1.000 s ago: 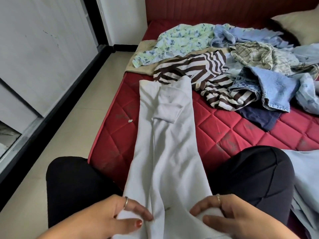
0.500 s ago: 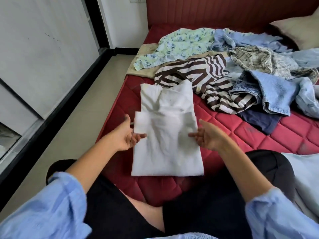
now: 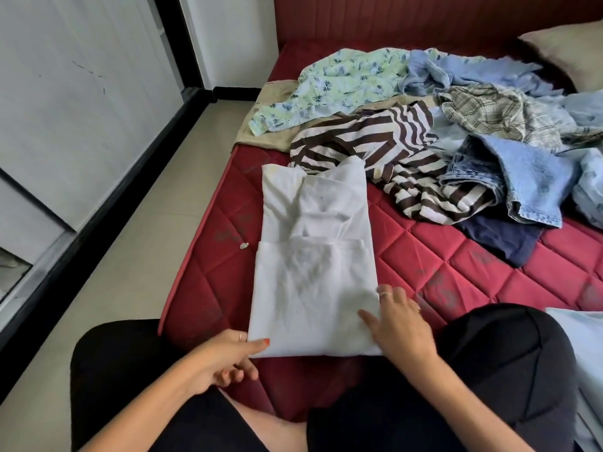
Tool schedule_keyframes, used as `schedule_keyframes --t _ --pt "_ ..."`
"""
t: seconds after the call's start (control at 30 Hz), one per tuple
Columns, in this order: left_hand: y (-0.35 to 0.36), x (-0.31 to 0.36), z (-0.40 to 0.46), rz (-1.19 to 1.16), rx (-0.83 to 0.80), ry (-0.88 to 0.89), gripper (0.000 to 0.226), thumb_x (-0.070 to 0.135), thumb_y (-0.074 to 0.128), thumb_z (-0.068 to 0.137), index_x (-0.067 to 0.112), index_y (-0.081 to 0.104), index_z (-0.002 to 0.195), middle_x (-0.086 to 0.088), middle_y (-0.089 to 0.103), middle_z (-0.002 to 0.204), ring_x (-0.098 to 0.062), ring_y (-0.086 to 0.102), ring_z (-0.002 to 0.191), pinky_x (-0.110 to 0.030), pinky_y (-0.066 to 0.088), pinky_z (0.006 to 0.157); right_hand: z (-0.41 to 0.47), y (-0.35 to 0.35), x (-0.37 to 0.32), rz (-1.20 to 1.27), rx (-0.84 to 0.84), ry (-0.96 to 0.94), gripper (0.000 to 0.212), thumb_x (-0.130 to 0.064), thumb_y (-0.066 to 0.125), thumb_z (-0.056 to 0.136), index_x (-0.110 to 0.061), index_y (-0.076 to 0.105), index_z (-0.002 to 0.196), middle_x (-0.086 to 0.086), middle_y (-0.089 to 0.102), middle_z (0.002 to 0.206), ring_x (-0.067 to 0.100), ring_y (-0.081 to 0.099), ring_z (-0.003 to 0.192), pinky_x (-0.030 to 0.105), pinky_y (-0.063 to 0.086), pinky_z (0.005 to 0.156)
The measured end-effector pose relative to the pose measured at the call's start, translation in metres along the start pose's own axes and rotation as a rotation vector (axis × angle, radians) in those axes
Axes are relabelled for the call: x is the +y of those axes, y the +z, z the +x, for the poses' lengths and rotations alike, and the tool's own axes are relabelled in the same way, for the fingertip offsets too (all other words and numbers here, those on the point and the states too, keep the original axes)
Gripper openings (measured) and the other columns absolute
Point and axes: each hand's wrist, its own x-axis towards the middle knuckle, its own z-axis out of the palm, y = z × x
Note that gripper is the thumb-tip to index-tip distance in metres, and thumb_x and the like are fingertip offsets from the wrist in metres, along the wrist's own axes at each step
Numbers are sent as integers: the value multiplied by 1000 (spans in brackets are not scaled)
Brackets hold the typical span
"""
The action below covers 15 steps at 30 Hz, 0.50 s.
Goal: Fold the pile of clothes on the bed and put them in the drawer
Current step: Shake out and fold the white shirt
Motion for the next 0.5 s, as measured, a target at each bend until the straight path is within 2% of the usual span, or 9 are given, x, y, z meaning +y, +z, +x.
schedule_keyframes --t 0.03,0.07,0.13,0.2,0.27,0.3,0.37,0.43,0.5 --pt "2 1 1 -1 4 8 31 40 60 92 10 58 102 -5 64 58 -6 42 41 -14 21 35 -9 7 -11 -24 121 -162 67 -61 56 81 -13 50 128 8 56 120 33 60 106 42 51 82" --pt "3 4 1 1 10 20 30 38 58 94 9 57 101 -5 64 57 -6 43 41 -14 21 36 -17 14 -22 -61 141 -313 79 -70 51 75 -14 51 131 9 58 124 32 61 108 43 52 86" --pt "6 12 -1 -34 4 55 30 35 57 95 5 56 96 -5 62 54 -6 43 40 -14 22 36 -23 29 -36 -211 80 -539 99 -79 50 62 -17 46 138 10 55 136 29 56 121 45 40 101" --pt "6 25 -8 -100 -38 92 30 34 58 95 5 53 88 -6 60 54 -6 43 41 -14 23 36 -17 34 -44 -256 -40 -597 105 -63 75 46 -16 50 136 8 57 134 26 56 123 47 37 105" --pt "2 40 -21 -91 -47 149 27 34 58 95 8 54 90 -5 61 56 -7 45 44 -15 25 37 -7 28 -49 -266 -106 -578 86 -33 82 38 -16 65 121 2 67 119 19 66 108 39 51 94" --pt "-1 46 -25 -30 -7 200 23 33 57 95 10 55 94 -2 61 57 -7 46 45 -16 26 39 -5 19 -51 -228 -126 -578 71 -25 76 46 -16 67 116 1 69 115 18 68 103 35 55 86" --pt "-11 58 -26 141 236 386 18 34 60 92 19 53 100 0 60 61 -9 50 50 -21 34 44 -1 -6 -55 -119 -192 -585 56 -11 55 69 -12 60 125 3 65 123 25 64 108 37 55 84" --pt "-23 70 -24 267 511 674 29 35 66 87 32 46 108 -3 59 72 -12 55 63 -23 40 56 -7 -27 -58 -169 -275 -594 51 -8 44 81 -14 50 131 4 61 125 32 59 111 43 50 87" --pt "-34 81 -16 229 433 837 28 38 63 89 38 52 115 2 63 88 -11 59 86 -20 44 74 -17 -41 -63 -168 -344 -587 45 -10 45 81 -16 50 125 9 63 115 34 59 104 41 48 83"
